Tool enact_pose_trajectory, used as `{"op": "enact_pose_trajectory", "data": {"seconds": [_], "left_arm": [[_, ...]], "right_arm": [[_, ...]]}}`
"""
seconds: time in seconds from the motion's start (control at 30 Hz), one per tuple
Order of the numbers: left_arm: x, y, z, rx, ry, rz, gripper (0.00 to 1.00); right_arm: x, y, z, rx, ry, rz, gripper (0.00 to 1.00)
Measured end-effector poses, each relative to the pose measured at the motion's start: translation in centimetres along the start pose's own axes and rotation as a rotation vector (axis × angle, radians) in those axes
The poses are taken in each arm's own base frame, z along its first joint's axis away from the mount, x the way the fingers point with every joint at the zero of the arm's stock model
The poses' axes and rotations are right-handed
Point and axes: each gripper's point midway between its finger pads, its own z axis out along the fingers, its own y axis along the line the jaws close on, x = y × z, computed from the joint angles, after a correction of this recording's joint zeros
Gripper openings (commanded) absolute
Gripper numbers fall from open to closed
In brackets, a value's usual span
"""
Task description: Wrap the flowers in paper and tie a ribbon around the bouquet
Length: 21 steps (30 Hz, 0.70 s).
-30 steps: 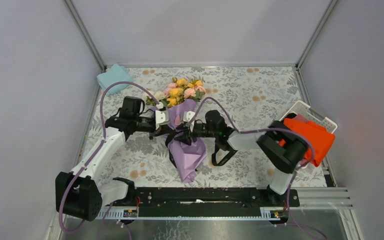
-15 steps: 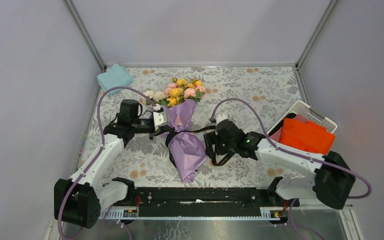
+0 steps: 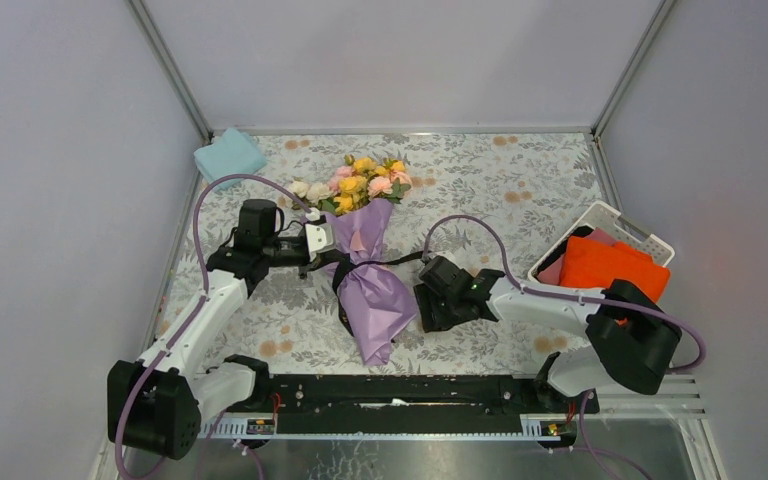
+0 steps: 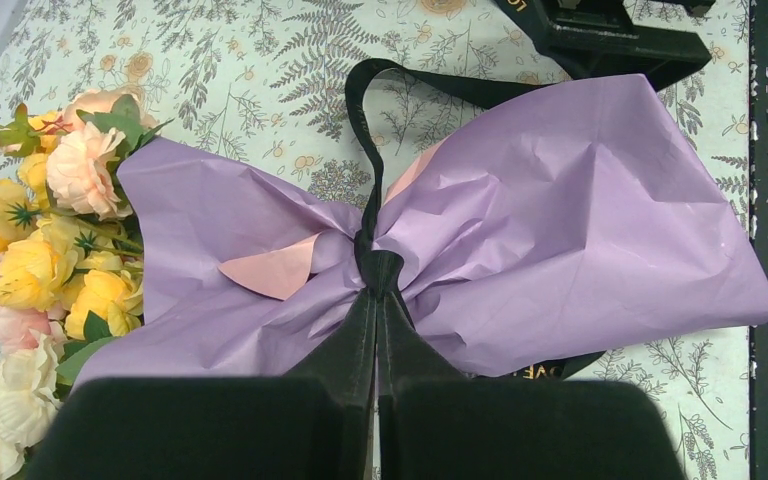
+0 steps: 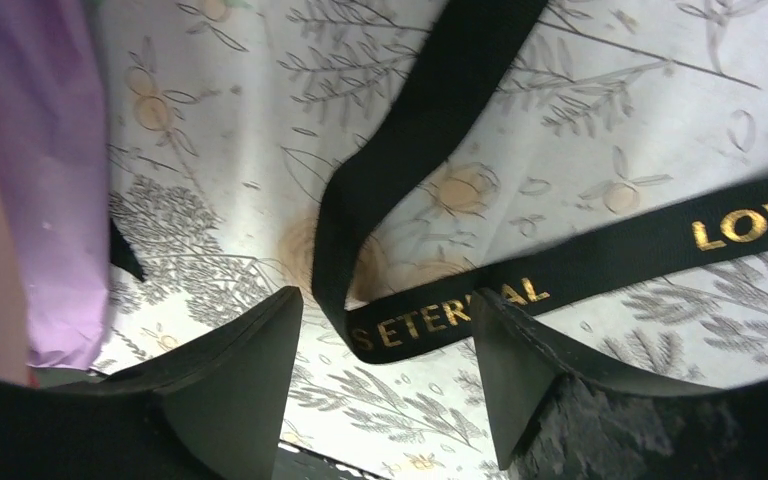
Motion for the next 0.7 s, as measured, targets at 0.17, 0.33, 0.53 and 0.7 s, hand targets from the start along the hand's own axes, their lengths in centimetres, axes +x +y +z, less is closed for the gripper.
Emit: {"op": "enact_pose_trajectory", "data": {"seconds": [0.17, 0.33, 0.53, 0.7], "left_arm": [[0.0, 0.0, 0.0, 0.000, 0.000, 0.000, 0.00], [0.0, 0.0, 0.0, 0.000, 0.000, -0.001, 0.00], [0.0, 0.0, 0.0, 0.000, 0.000, 0.001, 0.00], [0.0, 0.1, 0.0, 0.000, 0.000, 0.008, 0.00]], "right_arm": [[0.3, -1.4, -1.3, 0.066, 0.017, -0.034, 0.66], [-1.3, -0.6, -2.6, 0.046, -0.009, -0.088, 0.67], [-0.8, 0.4, -1.2, -0.004, 0.037, -0.126, 0.37], [0.6, -1.7, 0.1, 0.015, 0.122, -0.078, 0.00]]}}
